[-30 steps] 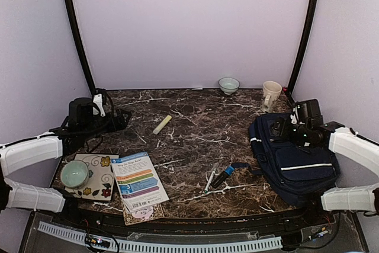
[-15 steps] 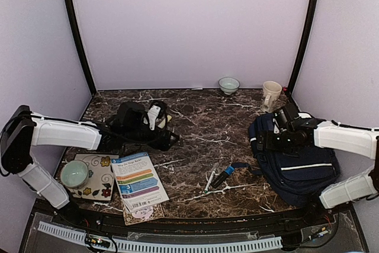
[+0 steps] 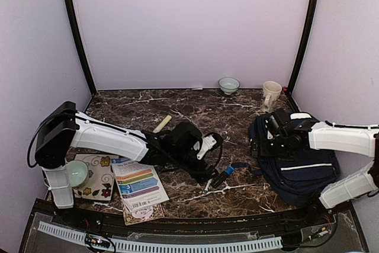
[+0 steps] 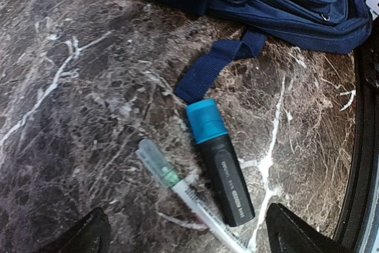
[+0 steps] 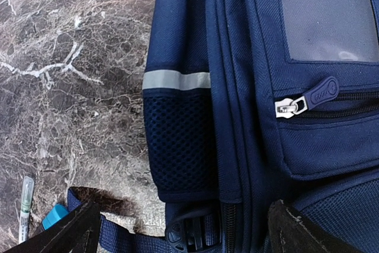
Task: Pack the student bag
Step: Move the pen to the center of the board.
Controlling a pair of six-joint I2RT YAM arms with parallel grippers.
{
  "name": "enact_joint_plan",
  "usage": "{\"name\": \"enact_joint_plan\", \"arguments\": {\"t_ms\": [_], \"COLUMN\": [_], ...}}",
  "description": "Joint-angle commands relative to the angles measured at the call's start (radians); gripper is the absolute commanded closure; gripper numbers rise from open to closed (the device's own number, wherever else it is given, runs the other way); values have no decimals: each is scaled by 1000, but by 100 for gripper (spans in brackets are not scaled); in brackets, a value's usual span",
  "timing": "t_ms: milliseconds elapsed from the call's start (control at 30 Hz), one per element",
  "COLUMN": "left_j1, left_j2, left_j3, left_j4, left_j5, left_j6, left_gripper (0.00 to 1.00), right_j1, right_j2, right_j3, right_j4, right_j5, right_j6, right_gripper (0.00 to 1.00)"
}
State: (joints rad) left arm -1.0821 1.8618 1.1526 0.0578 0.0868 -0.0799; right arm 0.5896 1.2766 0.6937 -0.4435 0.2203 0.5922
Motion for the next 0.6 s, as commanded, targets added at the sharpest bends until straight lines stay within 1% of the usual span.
{"name": "enact_joint_plan", "arguments": {"t_ms": [0,100,233,367,567], "left_j1": [-45,-63,-105,-151,-169], "left_j2": [70,114,170,226,287], "left_j3": [95,133,191,234,266], "left_j4": [-118,-138,-180,-195,-217], "left_j5": [-32,-33,-92,-228,-385], "left_j6": [37,27,33,43,19], "left_gripper": [4,2,2,3,19], "right_j1": [18,23,27,27,29], "right_j2": [-8,-8,-9,-19,-34], "right_j3": [3,-6,-20,-37,-58], "right_j4": [-13,-6,7,24,33], "right_j5": [30,31,35,38,42], "right_j6": [21,22,23,25,28], "right_gripper": [0,0,1,0,1]}}
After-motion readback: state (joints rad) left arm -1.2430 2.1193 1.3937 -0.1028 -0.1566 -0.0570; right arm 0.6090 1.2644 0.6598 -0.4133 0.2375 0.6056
